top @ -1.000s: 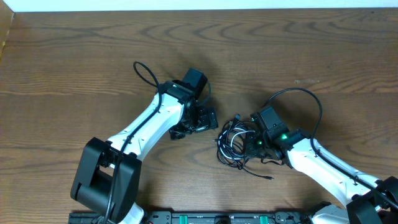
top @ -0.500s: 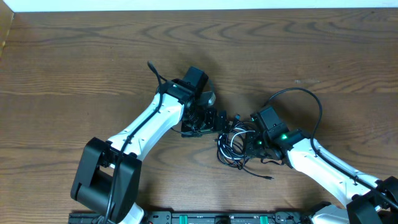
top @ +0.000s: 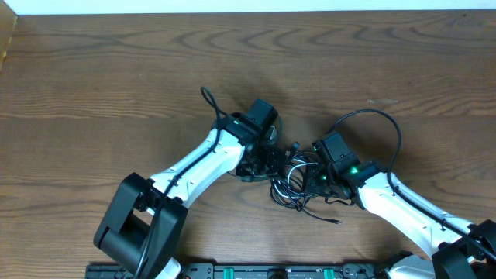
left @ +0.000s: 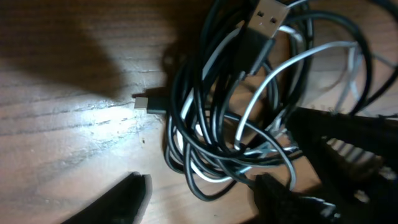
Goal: Untangle cables
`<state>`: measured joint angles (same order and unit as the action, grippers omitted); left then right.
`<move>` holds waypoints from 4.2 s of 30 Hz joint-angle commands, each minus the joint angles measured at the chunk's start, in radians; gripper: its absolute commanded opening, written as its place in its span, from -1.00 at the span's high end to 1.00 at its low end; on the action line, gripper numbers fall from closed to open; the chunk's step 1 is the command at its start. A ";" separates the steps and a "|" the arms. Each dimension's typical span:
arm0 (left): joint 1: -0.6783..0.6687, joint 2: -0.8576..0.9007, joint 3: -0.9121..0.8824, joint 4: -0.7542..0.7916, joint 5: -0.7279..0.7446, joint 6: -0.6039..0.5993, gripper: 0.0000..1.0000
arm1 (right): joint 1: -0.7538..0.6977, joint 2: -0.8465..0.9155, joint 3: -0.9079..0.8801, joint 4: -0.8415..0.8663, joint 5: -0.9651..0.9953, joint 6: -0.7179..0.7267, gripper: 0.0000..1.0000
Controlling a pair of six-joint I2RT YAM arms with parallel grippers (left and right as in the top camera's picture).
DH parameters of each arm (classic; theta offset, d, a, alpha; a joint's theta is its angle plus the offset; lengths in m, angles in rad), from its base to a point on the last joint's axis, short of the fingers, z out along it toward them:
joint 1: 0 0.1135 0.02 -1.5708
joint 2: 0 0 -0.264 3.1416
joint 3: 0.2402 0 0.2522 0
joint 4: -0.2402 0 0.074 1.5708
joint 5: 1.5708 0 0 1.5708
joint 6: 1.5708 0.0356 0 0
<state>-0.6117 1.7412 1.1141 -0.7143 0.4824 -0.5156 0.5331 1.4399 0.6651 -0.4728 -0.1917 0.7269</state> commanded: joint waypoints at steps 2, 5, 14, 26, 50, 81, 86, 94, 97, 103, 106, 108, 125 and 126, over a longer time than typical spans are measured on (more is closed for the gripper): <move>-0.018 0.004 -0.026 0.012 -0.087 -0.104 0.03 | -0.002 0.005 -0.005 0.002 -0.002 0.002 0.98; -0.029 0.004 -0.037 0.023 -0.087 -0.115 0.03 | -0.002 0.005 -0.005 0.002 -0.002 0.002 0.98; -0.077 0.004 -0.072 0.024 -0.084 -0.136 0.03 | -0.002 0.005 -0.005 0.002 -0.002 0.002 0.98; -0.135 0.004 -0.086 0.024 -0.128 -0.158 0.24 | -0.002 0.005 -0.005 0.002 -0.002 0.002 0.98; -0.153 0.004 -0.192 0.110 -0.201 -0.201 0.61 | -0.002 0.005 -0.005 0.000 -0.002 0.002 0.98; 0.129 0.004 -0.194 -0.088 -0.433 -0.151 0.85 | -0.211 -0.216 -0.005 0.356 -0.715 -0.182 0.98; 0.129 0.004 -0.211 -0.068 -0.451 -0.151 0.85 | -0.313 -0.357 -0.005 0.356 -0.759 -0.182 0.98; 0.129 0.004 -0.255 -0.014 -0.450 -0.152 0.85 | -0.501 -0.567 -0.005 0.286 -0.756 -0.182 0.98; 0.129 0.004 -0.255 -0.013 -0.450 -0.152 0.85 | -0.552 -0.595 -0.005 0.246 -0.749 -0.182 0.98; 0.129 0.004 -0.255 -0.017 -0.464 -0.152 0.84 | -0.649 -0.597 -0.005 0.159 -0.725 -0.183 0.98; 0.133 0.004 -0.255 -0.040 -0.534 -0.163 0.84 | -0.699 -0.597 -0.005 0.109 -0.697 -0.183 0.98; 0.146 0.004 -0.255 -0.064 -0.580 -0.200 0.84 | -0.739 -0.597 -0.005 0.077 -0.689 -0.185 0.98; 0.320 0.004 -0.293 -0.076 -0.595 -0.306 0.84 | -0.912 -0.566 -0.005 -0.175 -0.478 -0.266 0.98; 0.320 0.004 -0.293 -0.074 -0.595 -0.306 0.84 | -0.912 -0.557 -0.005 -0.196 -0.444 -0.269 0.98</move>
<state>-0.3027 1.7050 0.8707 -0.8047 -0.0933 -0.7982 -0.3721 0.8665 0.6590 -0.6441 -0.7570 0.4984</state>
